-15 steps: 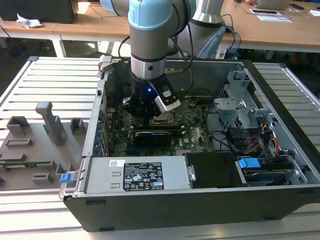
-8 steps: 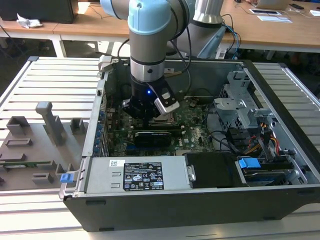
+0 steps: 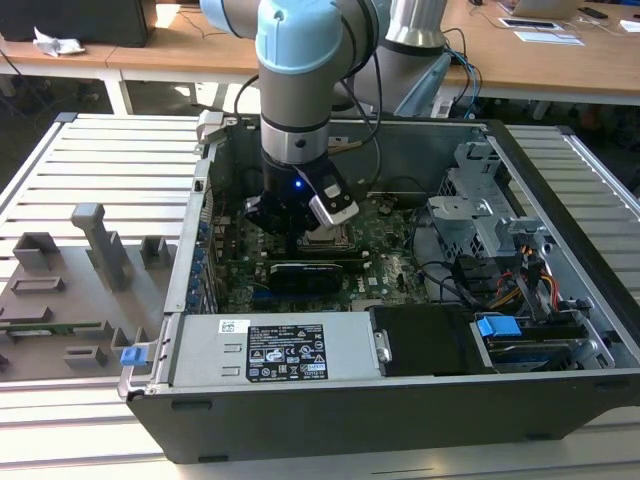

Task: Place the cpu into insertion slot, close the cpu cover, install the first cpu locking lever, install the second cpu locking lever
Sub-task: 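Install the second cpu locking lever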

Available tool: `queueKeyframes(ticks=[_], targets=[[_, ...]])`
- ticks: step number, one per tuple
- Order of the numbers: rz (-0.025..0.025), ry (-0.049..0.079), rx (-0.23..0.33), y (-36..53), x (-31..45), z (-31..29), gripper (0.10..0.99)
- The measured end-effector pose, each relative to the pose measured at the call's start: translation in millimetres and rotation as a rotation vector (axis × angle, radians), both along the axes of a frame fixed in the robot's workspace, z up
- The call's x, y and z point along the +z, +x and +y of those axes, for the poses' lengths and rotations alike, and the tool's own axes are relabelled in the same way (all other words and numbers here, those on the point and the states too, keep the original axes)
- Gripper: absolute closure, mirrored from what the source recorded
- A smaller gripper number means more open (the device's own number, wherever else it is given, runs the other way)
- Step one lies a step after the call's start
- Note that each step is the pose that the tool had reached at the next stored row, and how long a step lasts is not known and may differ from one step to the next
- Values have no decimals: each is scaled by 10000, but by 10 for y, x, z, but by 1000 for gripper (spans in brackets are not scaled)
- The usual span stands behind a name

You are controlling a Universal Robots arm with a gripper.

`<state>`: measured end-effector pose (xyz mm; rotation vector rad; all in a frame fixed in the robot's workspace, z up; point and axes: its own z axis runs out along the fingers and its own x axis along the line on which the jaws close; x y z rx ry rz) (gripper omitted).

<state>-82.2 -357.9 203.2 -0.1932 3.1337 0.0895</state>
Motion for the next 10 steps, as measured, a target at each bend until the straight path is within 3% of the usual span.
queueKeyframes(ticks=[6, 8, 10], targets=[[-11, 106, 147, -3, -38, 10, 980], [-42, 126, 150, -2, -3, 14, 980], [-29, 103, 147, -6, 116, 10, 980]])
